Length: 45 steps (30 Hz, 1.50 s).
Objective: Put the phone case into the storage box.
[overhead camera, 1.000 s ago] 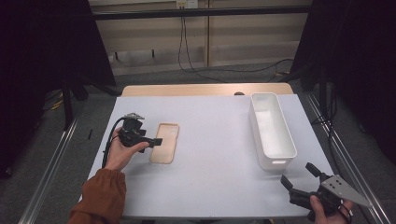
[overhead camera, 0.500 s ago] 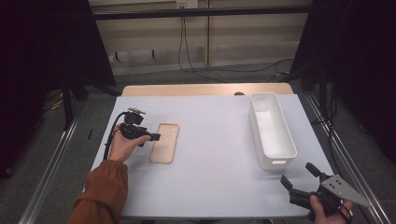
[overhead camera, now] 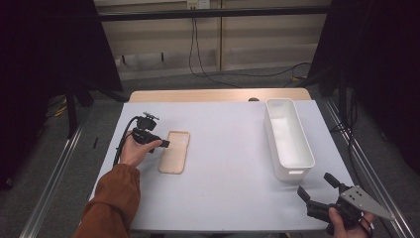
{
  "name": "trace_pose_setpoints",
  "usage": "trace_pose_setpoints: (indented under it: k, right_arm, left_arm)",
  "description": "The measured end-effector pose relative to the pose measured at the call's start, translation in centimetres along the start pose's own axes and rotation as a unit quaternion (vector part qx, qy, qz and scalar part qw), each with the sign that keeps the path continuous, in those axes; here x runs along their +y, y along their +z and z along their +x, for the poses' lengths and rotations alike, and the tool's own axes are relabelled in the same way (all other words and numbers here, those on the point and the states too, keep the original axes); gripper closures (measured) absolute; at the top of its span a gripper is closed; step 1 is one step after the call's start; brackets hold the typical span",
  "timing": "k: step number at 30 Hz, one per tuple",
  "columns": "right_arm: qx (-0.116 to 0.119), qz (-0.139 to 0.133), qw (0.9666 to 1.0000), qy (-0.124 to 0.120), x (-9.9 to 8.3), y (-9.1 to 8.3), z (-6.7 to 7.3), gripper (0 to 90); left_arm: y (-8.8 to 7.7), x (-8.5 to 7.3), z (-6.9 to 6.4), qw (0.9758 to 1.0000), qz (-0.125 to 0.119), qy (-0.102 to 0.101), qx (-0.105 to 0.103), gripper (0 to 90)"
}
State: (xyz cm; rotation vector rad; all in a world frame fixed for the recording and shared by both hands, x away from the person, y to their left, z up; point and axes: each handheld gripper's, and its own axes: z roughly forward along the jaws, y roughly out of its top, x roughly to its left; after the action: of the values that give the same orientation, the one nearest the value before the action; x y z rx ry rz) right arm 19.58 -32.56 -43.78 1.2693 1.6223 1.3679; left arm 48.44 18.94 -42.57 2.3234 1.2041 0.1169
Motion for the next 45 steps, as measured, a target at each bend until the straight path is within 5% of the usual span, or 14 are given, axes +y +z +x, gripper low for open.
trace_pose_setpoints:
  k: [7, 19, 24, 35, 45]
  right_arm:
    - [0.0, -0.001, 1.0, 0.003, 0.0, 0.0, 0.0, 1.0]
    - [0.001, -0.001, 1.0, 0.003, 0.0, 0.0, 0.0, 1.0]
    - [0.001, 0.001, 1.0, 0.003, 0.0, 0.0, 0.1, 1.0]
    - [0.002, 0.0, 1.0, 0.003, 0.0, 0.0, 0.1, 1.0]
    - [0.003, 0.001, 1.0, 0.0, 0.0, 0.0, 0.0, 1.0]
  left_arm:
    - [0.6, -0.2, 0.4, 0.9998, 0.012, -0.015, 0.001, 50.5]
    - [1.3, 0.0, -0.2, 0.9995, 0.022, -0.001, 0.023, 58.6]
    - [1.5, 0.1, -0.6, 0.9998, 0.019, 0.004, 0.011, 71.1]
    - [1.6, 0.1, -0.4, 0.9994, 0.017, -0.028, 0.006, 76.6]
    - [1.6, 0.1, -0.1, 0.9992, 0.019, -0.036, -0.002, 79.8]
